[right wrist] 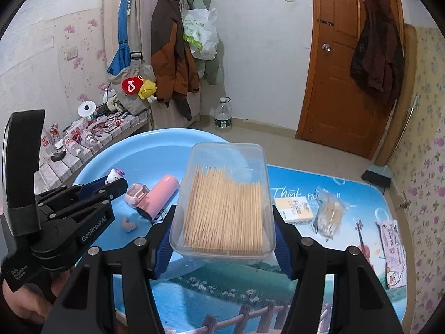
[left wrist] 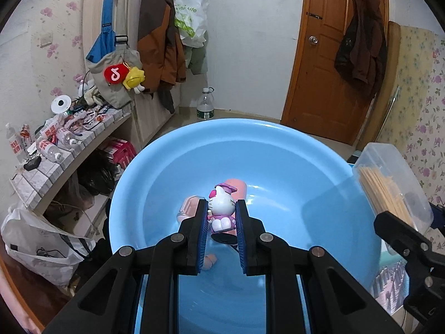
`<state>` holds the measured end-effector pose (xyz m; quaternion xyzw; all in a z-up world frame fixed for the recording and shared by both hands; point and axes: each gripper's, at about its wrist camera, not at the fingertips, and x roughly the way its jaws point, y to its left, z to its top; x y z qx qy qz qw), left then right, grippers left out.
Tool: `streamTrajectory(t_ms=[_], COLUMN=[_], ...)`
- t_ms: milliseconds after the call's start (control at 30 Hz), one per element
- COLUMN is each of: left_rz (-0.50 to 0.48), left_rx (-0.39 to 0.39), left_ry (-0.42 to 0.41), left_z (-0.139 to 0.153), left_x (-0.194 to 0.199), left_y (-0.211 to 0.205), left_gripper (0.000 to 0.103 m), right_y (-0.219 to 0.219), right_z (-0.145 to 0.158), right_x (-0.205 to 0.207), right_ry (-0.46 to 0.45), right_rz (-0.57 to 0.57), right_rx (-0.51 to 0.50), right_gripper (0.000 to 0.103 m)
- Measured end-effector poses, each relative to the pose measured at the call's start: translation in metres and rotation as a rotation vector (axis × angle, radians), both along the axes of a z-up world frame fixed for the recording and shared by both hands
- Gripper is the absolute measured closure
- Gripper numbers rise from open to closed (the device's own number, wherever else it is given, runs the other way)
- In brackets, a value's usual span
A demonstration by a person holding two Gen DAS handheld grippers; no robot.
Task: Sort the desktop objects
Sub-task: 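Carry the figurine over the blue basin with the left tool while the right tool carries the toothpick box, then open the left tool to drop the figurine into the basin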
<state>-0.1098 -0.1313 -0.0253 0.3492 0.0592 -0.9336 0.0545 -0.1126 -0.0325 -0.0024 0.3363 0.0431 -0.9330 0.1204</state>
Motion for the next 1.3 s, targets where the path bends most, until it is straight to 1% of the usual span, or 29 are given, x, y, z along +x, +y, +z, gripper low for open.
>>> streamTrajectory(t_ms=[167, 233, 467, 633, 933, 1000, 1033, 1100, 1133, 1167, 1300], left_rz=[0.004, -0.001, -0.01, -0.018, -0.028, -0.027, -0.025, -0.023, -0.019, -0.019, -0.02], left_rx=[0.004, -0.013, -0.009, -0.021, -0.013, -0.012, -0.013, -0.018, -0.019, -0.017, -0.019], left_ry=[-0.014, -0.013, -0.012, -0.011, -0.014, -0.011, -0.007, -0.001, 0.0, 0.004, 0.008], left_z=[-0.007, -0.009, -0.008, -0.01, -0.009, -0.008, -0.007, -0.005, -0.004, -0.004, -0.003], left_x=[-0.005, -0.005, -0.007, -0.008, -0.006, -0.005, -0.005, -0.002, -0.001, 0.001, 0.005], left_y=[-0.004, -0.002, -0.003, -0.001, 0.0, 0.0, 0.0, 0.001, 0.001, 0.001, 0.0], left_gripper=[0.085, 0.085, 0.085, 0.085, 0.084, 0.082, 0.077, 0.066, 0.056, 0.054, 0.054], right_y=[-0.001, 0.0, 0.001, -0.001, 0.0, -0.001, -0.002, -0.002, -0.003, -0.005, -0.007], right_z=[-0.006, -0.009, -0.013, -0.016, -0.017, -0.017, -0.017, -0.017, -0.017, -0.016, -0.016], right_x=[-0.005, -0.007, -0.01, -0.009, -0.009, -0.009, -0.008, -0.008, -0.007, -0.007, -0.006], right_ry=[-0.014, -0.026, -0.039, -0.045, -0.05, -0.049, -0.049, -0.049, -0.049, -0.048, -0.045], right_rz=[0.012, 0.012, 0.003, 0.006, 0.003, 0.006, 0.007, 0.009, 0.011, 0.011, 0.014], right_rx=[-0.004, -0.011, -0.017, -0.019, -0.023, -0.023, -0.023, -0.023, -0.022, -0.021, -0.017], right_gripper=[0.04, 0.04, 0.04, 0.04, 0.04, 0.04, 0.04, 0.04, 0.04, 0.04, 0.04])
